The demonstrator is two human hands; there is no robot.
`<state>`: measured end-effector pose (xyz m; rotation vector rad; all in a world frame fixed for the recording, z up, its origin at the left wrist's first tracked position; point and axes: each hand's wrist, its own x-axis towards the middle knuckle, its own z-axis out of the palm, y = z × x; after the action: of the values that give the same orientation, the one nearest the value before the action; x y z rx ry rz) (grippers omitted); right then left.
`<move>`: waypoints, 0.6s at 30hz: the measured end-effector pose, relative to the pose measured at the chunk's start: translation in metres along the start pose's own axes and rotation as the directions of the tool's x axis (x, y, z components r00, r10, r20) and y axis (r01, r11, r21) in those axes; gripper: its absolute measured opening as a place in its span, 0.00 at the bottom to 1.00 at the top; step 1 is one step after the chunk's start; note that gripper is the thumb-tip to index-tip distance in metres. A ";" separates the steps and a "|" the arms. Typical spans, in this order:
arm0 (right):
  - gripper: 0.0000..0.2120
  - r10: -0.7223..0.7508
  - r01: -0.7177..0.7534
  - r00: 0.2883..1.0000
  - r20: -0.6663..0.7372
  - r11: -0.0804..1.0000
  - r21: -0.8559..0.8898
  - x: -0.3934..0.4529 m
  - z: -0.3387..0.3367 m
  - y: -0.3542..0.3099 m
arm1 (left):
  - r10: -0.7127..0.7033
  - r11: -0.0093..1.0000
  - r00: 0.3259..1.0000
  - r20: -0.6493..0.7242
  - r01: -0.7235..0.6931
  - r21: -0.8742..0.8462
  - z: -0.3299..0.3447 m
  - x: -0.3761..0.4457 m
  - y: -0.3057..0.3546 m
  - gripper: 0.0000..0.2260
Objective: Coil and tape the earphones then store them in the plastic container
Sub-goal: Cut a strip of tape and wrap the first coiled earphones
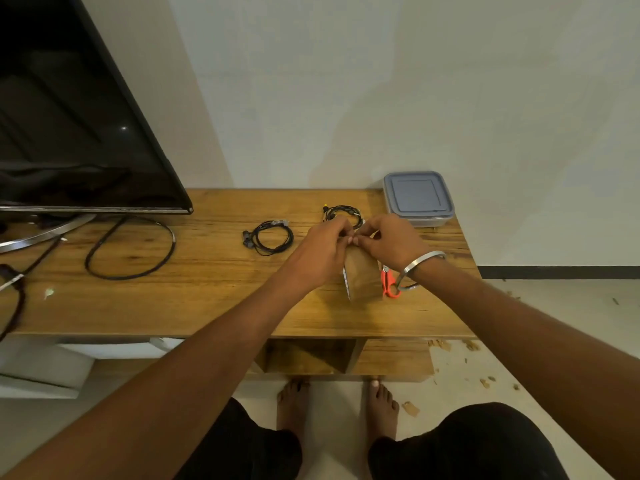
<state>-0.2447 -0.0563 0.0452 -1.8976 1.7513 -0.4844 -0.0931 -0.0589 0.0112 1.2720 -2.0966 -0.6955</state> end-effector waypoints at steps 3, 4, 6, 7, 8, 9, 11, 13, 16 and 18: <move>0.09 0.014 -0.014 1.000 -0.009 1.000 0.005 0.001 0.000 0.000 | -0.032 0.999 0.999 0.007 0.032 -0.031 -0.002 -0.001 0.001 0.04; 0.08 0.014 -0.014 1.000 -0.023 1.000 0.007 0.001 0.001 0.001 | -0.046 0.997 0.999 0.010 0.047 -0.057 -0.001 -0.002 0.001 0.05; 0.06 0.016 -0.014 0.998 -0.066 1.000 0.025 0.000 0.004 0.003 | -0.094 0.981 0.995 0.033 0.098 -0.168 0.001 -0.007 0.001 0.13; 0.06 0.019 -0.016 0.996 -0.085 0.999 0.040 -0.001 0.006 0.004 | -0.118 0.960 0.992 0.052 0.128 -0.247 0.001 -0.009 0.002 0.20; 0.05 0.021 -0.016 0.995 -0.102 0.999 0.052 -0.002 0.007 0.006 | -0.131 0.935 0.989 0.070 0.147 -0.323 0.001 -0.010 0.002 0.26; 0.05 0.021 -0.015 0.993 -0.113 0.998 0.060 -0.003 0.008 0.007 | -0.130 0.907 0.988 0.086 0.153 -0.392 0.002 -0.011 0.002 0.29; 0.05 0.022 -0.012 0.992 -0.128 0.997 0.082 -0.004 0.009 0.010 | -0.107 0.853 0.990 0.097 0.141 -0.502 0.004 -0.013 0.003 0.26; 0.04 0.010 0.007 0.987 -0.161 0.995 0.104 -0.005 0.011 0.012 | -0.091 0.830 0.993 0.069 0.114 -0.546 0.008 -0.014 0.002 0.20; 0.03 -0.074 0.097 0.969 -0.237 0.991 0.089 -0.006 0.016 0.014 | -0.073 0.821 0.997 0.029 0.077 -0.566 0.013 -0.017 -0.001 0.14; 0.03 -0.109 0.136 0.959 -0.260 0.987 0.087 -0.007 0.017 0.014 | -0.062 0.820 0.998 0.025 0.065 -0.568 0.012 -0.016 -0.003 0.11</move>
<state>-0.2472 -0.0482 0.0237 -1.9467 1.7311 -0.8838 -0.0938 -0.0437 -0.0027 0.9919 -1.6563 -1.2443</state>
